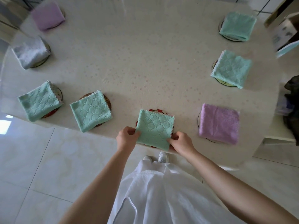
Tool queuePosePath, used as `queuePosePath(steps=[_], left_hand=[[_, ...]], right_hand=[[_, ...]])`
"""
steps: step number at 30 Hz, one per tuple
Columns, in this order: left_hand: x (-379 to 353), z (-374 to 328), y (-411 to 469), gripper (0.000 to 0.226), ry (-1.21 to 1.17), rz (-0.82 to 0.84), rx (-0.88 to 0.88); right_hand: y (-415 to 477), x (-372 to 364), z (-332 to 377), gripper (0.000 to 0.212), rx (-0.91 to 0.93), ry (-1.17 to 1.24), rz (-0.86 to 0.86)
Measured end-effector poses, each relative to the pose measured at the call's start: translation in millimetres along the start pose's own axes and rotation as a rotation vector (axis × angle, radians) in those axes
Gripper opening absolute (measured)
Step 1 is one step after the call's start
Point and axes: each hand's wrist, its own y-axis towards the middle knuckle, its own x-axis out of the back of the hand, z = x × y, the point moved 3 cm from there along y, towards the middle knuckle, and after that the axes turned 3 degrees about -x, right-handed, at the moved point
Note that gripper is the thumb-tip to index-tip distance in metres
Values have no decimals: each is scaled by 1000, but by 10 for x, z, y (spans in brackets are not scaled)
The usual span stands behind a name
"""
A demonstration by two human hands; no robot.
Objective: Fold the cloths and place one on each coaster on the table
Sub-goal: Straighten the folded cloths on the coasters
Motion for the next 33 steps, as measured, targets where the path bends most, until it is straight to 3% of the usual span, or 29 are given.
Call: queuePosePath(steps=[4, 9, 15, 21, 24, 30, 33], left_hand=[[60, 56, -30, 18, 13, 9, -8], [304, 169, 25, 16, -33, -43, -20], [850, 342, 245, 20, -138, -275, 75], [1452, 588, 543, 25, -99, -444, 143], [1661, 710, 763, 29, -132, -373, 175], [1662, 774, 1008, 29, -344, -14, 251], [1685, 767, 1057, 28, -420, 20, 281]], right_hand=[[51, 154, 126, 9, 78, -62, -89], [157, 254, 552, 21, 263, -147, -227], [173, -157, 1180, 22, 429, -238, -160], [136, -715, 1735, 23, 395, -189, -35], [125, -1007, 1957, 22, 353, -159, 19], [174, -1439, 2280, 27, 236, -202, 48], [196, -1542, 2379, 17, 166, -185, 50]])
